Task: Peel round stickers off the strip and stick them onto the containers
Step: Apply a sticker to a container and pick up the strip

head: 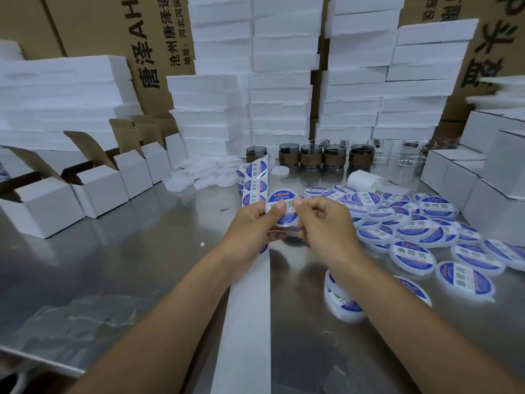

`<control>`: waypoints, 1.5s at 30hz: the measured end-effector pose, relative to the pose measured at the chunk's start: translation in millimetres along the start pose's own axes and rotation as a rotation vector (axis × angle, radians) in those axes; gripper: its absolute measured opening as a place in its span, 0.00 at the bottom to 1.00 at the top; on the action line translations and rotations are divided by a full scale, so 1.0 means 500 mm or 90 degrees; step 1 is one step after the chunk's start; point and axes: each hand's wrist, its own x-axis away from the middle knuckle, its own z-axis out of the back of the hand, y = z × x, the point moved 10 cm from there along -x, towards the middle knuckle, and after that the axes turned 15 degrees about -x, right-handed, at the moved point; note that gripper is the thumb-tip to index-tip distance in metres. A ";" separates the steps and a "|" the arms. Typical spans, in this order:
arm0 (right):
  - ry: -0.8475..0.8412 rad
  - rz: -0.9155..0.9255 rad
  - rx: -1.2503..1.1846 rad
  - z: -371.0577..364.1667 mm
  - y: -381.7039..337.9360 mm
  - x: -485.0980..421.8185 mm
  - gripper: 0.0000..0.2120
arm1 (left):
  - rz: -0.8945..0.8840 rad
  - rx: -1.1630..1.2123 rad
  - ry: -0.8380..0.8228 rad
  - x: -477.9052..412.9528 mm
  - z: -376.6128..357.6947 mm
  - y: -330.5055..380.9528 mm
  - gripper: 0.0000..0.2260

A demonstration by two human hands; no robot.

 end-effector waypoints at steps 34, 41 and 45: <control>-0.070 0.025 0.001 -0.019 -0.011 0.003 0.11 | 0.012 0.029 0.083 0.003 0.036 0.005 0.08; -0.069 0.041 0.002 -0.005 -0.013 -0.005 0.08 | 0.033 0.020 0.094 0.006 0.039 0.005 0.05; 0.030 0.085 0.079 0.072 -0.036 -0.022 0.08 | 0.065 0.091 0.167 0.011 0.064 -0.005 0.05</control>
